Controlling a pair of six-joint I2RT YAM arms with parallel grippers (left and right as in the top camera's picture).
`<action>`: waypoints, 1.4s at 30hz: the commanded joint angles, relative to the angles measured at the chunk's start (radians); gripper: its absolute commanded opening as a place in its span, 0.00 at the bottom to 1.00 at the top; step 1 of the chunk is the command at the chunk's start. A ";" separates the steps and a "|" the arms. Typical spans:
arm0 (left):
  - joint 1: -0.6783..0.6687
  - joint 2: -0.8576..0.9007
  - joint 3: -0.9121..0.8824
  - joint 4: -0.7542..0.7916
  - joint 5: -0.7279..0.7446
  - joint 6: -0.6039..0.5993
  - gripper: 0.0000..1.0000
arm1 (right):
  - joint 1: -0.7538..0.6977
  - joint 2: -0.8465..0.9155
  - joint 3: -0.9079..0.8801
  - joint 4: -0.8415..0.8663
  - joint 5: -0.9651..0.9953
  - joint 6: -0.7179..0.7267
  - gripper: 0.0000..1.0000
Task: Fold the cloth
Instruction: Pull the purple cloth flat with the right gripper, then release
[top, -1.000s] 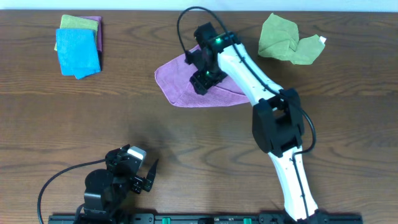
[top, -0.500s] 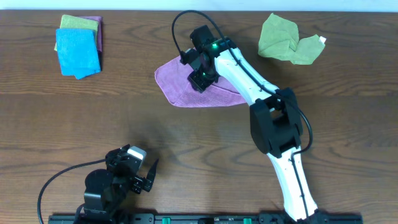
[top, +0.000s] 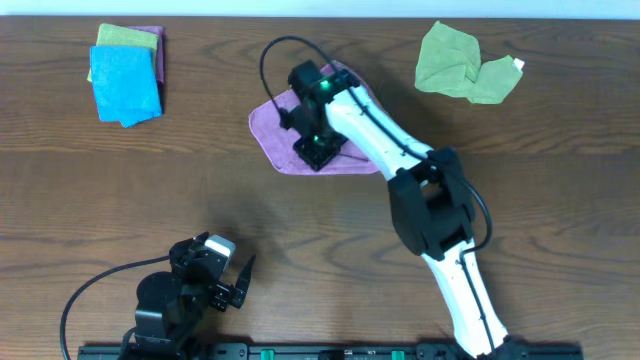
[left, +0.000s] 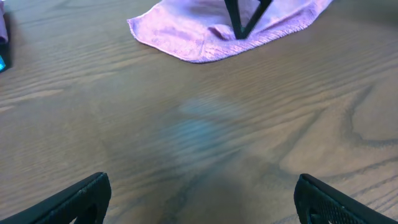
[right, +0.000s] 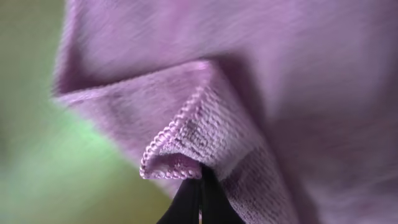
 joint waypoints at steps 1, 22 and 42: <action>-0.003 -0.006 -0.009 0.002 0.000 -0.008 0.95 | 0.034 -0.060 0.027 -0.041 -0.075 0.021 0.01; -0.003 -0.006 -0.009 0.002 0.000 -0.008 0.96 | 0.124 -0.072 0.026 -0.321 -0.135 -0.057 0.54; -0.003 -0.006 -0.009 0.002 0.000 -0.008 0.95 | -0.076 -0.293 0.228 -0.230 0.078 0.105 0.50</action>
